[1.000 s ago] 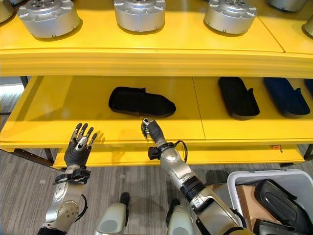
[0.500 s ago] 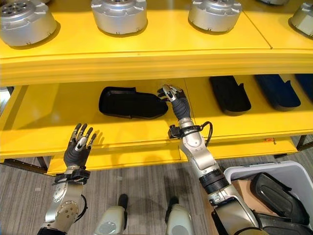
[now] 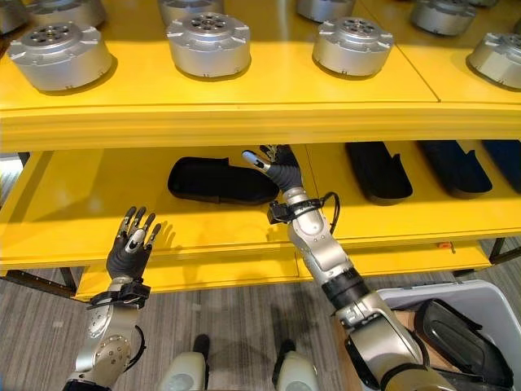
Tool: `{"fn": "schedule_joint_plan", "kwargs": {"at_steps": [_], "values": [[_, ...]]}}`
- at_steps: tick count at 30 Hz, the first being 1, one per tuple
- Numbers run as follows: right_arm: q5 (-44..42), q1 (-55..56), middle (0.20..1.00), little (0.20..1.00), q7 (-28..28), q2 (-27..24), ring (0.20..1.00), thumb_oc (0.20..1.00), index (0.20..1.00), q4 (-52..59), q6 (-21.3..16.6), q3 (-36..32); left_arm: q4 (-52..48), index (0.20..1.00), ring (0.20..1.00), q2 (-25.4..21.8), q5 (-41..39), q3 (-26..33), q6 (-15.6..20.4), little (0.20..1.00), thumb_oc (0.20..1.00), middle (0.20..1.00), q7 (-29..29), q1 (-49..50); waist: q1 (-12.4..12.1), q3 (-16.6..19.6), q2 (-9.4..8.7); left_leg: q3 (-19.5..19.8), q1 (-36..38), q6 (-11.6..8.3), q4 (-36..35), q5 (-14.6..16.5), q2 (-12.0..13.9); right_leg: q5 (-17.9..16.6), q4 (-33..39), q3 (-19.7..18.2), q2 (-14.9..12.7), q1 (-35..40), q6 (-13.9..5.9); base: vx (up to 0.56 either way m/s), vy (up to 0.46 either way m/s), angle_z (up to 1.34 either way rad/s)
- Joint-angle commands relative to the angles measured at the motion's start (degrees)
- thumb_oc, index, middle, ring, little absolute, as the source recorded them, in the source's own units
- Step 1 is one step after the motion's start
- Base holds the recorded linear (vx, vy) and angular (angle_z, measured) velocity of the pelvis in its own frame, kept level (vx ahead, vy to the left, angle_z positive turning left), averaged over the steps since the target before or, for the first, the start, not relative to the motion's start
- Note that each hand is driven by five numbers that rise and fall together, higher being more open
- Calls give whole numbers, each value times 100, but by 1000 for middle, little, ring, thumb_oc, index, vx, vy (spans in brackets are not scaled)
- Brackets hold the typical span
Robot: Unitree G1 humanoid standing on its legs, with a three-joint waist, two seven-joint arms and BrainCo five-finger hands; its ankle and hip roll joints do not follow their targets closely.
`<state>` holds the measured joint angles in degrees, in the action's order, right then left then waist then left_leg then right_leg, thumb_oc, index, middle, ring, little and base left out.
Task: Move parts from the plastic box to the shelf.
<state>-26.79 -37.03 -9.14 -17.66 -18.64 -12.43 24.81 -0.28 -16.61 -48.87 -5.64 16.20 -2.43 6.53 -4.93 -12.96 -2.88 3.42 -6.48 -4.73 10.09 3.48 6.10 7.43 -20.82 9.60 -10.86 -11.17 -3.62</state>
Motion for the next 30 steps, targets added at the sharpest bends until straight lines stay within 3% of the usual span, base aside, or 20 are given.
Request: {"fn": "schedule_joint_plan", "kwargs": {"at_steps": [1,9,16,30], "values": [[110,-828,1000,1000,17,163,1000,1000,1000,-183,-173,8,-548,1000,1000,-382,-26,16,307,1000,1000,1000,190,100,-109,-29,-116,226,281,79,-153,389,215,-221,338,-392,-413,287,-453,-7,5,10],[1000,-1846,1000,1000,-30,350,1000,1000,1000,-1434,126,555,-634,1000,1000,-617,-55,-39,345,1000,1000,1000,268,78,-394,-174,-215,376,117,90,-123,338,143,-289,400,-279,-441,301,-451,-10,-2,10],[1872,-2640,1000,1000,46,198,1000,1000,1000,-2310,284,1107,-675,1000,1000,-801,-57,-21,392,1000,1000,1000,331,8,-624,-344,-275,544,-88,86,-22,305,66,-310,387,-148,-479,287,-449,-16,-1,10],[2454,-3586,1000,1000,65,-47,1000,1000,1000,-3830,363,1629,-677,1000,1000,-975,-133,-132,467,1000,1000,1000,371,-151,-935,-594,-245,837,-509,95,230,286,-53,-278,283,80,-528,187,-425,-10,5,13]]}}
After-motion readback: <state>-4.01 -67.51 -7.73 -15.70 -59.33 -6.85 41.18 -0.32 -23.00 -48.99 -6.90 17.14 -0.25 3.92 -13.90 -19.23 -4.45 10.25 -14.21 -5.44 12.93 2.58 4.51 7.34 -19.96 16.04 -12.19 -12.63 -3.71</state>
